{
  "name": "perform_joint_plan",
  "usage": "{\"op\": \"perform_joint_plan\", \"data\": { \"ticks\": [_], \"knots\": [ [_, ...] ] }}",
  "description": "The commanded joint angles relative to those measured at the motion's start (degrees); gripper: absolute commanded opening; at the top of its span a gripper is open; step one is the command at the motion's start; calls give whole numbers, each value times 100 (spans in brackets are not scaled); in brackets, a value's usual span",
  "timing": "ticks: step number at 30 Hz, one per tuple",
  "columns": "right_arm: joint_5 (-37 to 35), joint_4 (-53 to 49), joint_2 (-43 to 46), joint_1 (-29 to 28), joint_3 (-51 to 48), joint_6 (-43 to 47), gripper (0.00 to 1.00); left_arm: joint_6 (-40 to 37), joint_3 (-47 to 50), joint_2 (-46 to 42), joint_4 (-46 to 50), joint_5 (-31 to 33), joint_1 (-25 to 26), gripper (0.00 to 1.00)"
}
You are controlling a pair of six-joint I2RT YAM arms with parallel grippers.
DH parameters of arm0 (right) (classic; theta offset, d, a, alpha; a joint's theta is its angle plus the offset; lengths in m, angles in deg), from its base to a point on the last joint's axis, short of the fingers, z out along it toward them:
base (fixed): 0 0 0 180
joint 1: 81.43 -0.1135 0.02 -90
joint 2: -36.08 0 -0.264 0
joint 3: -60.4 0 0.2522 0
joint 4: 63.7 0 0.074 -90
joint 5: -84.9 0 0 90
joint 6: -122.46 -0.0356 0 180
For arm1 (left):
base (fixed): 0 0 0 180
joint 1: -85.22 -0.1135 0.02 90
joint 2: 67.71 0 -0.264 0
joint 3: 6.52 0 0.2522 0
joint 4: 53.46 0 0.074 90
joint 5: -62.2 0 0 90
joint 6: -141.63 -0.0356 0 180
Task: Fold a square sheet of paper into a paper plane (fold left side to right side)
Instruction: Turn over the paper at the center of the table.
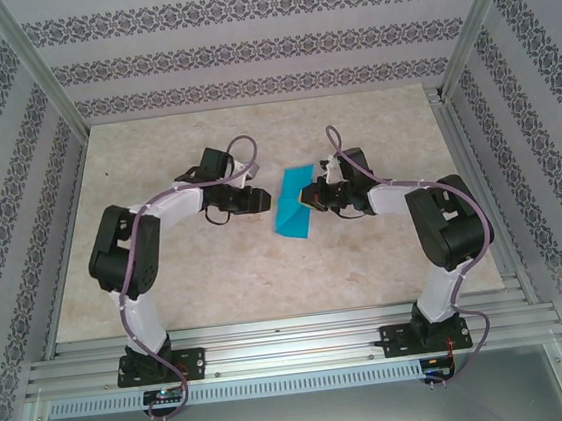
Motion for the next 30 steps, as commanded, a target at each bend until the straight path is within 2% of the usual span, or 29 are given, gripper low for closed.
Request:
{"op": "perform_joint_plan", "data": {
  "ticks": [1, 6, 7, 11, 16, 23, 27, 30],
  "knots": [
    [39, -107, 759, -76, 219, 344, 0, 369, 730, -1084, -1001, -166, -302, 62],
    [273, -129, 1618, -91, 347, 534, 0, 1364, 2113, -2807, -2453, -370, -597, 99],
    [353, -80, 1768, -98, 390, 542, 0, 1524, 2263, -3135, -2599, -359, -621, 100],
    [679, 258, 2201, -165, 562, 366, 0, 2140, 2415, -3803, -2971, -589, -636, 100],
    [902, 468, 2442, -448, 918, 223, 0, 3289, 2463, -3880, -4243, -1230, -539, 100],
    [1122, 809, 2553, -850, 1160, 26, 0, 3750, 2310, -3942, -4651, -1458, -248, 99],
    [1246, 998, 2570, -966, 1175, -43, 0, 3938, 2279, -3970, -4874, -1497, -155, 87],
    [1350, 1318, 2586, -967, 1068, -230, 0, 3987, 2283, -4018, -4931, -1505, -131, 70]
  ]
}}
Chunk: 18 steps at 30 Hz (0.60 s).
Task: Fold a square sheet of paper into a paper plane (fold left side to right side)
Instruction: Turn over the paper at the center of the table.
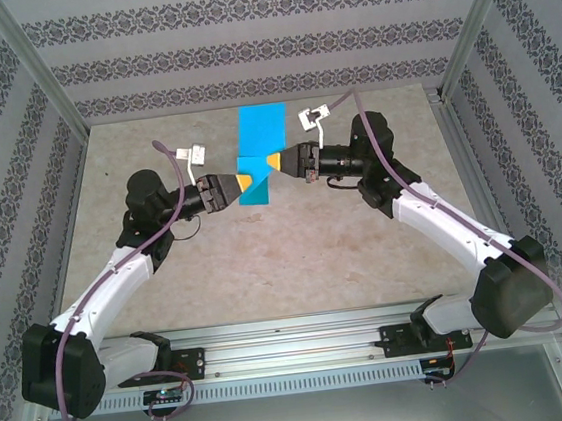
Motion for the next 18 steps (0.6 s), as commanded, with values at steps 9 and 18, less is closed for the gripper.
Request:
{"op": "perform_joint_plan", "data": {
  "ticks": [9, 18],
  "knots": [
    [194, 505, 158, 59, -130, -132, 0, 71, -92, -252, -231, -34, 100, 25],
    [-185, -500, 310, 277, -142, 410, 20, -1248, -359, -577, 1711, 655, 196, 1]
  ]
}}
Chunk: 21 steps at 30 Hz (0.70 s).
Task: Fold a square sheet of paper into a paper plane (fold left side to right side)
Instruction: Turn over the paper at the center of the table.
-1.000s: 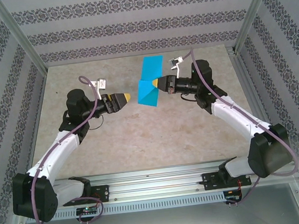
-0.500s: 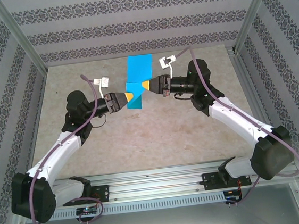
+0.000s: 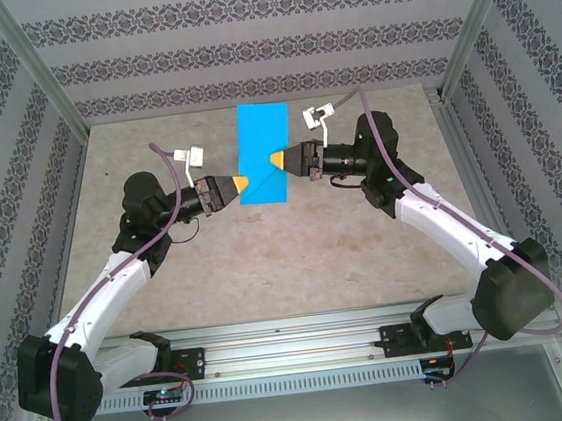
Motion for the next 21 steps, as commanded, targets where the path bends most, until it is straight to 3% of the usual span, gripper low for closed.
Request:
{"op": "perform_joint_plan", "data": {
  "ticks": [1, 4, 7, 12, 16, 21],
  "knots": [
    [-379, -811, 317, 193, -66, 526, 24, -1213, -396, -329, 1684, 726, 147, 0],
    [-1245, -2147, 672, 462, -18, 1086, 35, -2196, -725, -469, 3289, 1906, 399, 0],
    [-2782, -3682, 1037, 694, 40, 1520, 40, -2912, -1130, -411, 4798, 3740, 922, 0],
    [-5033, -5201, 1409, 997, -142, 1627, 44, -3056, -1928, 496, 6803, 6740, 1930, 0],
    [-5685, -5559, 1650, 1187, -454, 1615, 45, -2455, -2778, 1823, 8221, 8556, 2697, 0],
    [-5821, -5698, 1812, 1357, -640, 1676, 45, -1684, -3757, 3324, 9350, 9514, 3284, 0]
  ]
}}
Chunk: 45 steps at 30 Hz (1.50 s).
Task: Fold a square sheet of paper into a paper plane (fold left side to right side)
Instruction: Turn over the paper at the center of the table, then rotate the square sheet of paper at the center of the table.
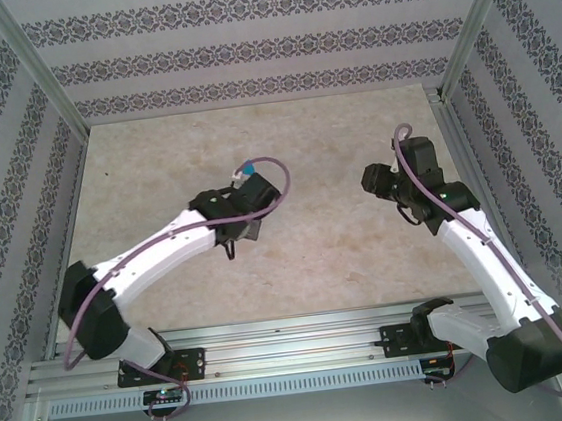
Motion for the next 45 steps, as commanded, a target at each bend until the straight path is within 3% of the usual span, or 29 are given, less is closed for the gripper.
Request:
{"op": "perform_joint_plan", "data": {
  "ticks": [1, 6, 11, 12, 16, 19, 25, 32, 38, 45],
  "knots": [
    [-492, -320, 172, 98, -96, 181, 45, 618, -714, 762, 1603, 1459, 371, 0],
    [-308, -323, 237, 280, -222, 230, 45, 803, -1553, 2174, 2141, 1463, 636, 0],
    [-92, -269, 326, 474, -413, 229, 45, 457, -2056, 2981, 1767, 723, 667, 4],
    [5, -223, 332, 525, -456, 224, 45, 370, -2152, 3045, 1668, 568, 667, 8],
    [575, 13, 295, 655, -654, 157, 46, -112, -2585, 2969, 1132, -267, 652, 40],
    [1123, 226, 111, 656, -740, 88, 45, -407, -2495, 2427, 528, -1083, 485, 49],
    [2060, 1479, -393, 113, -1064, -536, 41, -515, -845, 643, -956, -2793, -549, 59],
    [2062, 3709, -2088, -1264, -955, -1493, 40, -250, 1419, -928, -2748, -4768, -2328, 71],
    [2238, 4546, -3816, -1724, -104, -1804, 36, -79, 2251, -969, -3671, -5832, -3189, 73],
    [2459, 4836, -4960, -1891, 611, -1920, 34, -63, 2494, -438, -4123, -6175, -3348, 74]
  ]
}}
